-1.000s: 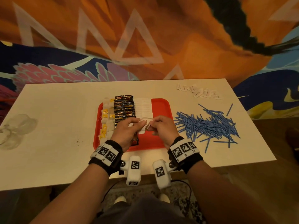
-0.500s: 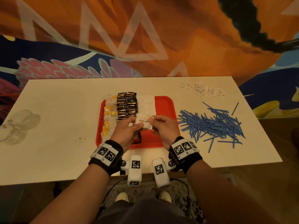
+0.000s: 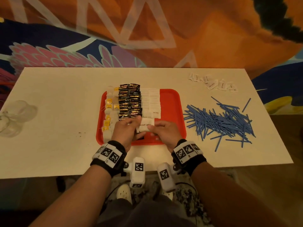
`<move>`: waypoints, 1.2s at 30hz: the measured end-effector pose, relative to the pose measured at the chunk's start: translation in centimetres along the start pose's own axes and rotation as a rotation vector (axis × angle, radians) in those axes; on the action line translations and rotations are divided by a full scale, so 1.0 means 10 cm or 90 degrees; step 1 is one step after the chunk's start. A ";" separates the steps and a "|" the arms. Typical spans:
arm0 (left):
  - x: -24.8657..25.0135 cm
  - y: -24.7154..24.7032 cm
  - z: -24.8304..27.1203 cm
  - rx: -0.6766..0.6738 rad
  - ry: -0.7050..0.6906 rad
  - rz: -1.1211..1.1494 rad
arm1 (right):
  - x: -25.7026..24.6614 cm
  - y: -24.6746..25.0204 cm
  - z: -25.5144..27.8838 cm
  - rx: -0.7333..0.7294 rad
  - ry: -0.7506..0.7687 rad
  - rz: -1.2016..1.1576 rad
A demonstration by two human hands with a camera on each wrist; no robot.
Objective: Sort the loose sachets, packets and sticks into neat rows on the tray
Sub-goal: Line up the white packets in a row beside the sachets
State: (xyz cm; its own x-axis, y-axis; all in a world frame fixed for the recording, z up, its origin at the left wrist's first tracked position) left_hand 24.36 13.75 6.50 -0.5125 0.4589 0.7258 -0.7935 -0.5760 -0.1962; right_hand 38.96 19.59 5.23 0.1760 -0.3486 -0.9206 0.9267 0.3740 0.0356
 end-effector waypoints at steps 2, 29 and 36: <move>-0.03 0.05 -0.05 0.019 0.013 -0.007 | 0.08 0.01 -0.11 -0.007 0.005 0.053; -0.27 0.98 -0.20 0.146 0.052 -0.024 | 0.67 0.38 -1.41 0.139 -0.038 0.490; -0.30 0.95 -0.21 0.136 0.052 -0.023 | 0.60 0.07 -1.47 0.031 0.147 0.573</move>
State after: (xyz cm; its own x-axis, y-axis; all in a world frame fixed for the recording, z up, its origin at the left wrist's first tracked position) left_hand 17.63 8.33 1.07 -0.5168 0.5299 0.6724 -0.7289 -0.6843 -0.0210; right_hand 35.74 30.38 -6.03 0.7698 0.2371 -0.5927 0.4873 0.3815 0.7855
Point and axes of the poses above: each hand's wrist, its own z-axis away from the middle knuckle, its own y-axis out of the back of the hand, x = y × z, the point moved 7 cm from there along -z, towards the middle knuckle, and after that the axes turned 8 degrees about y, right-handed, at the moved point
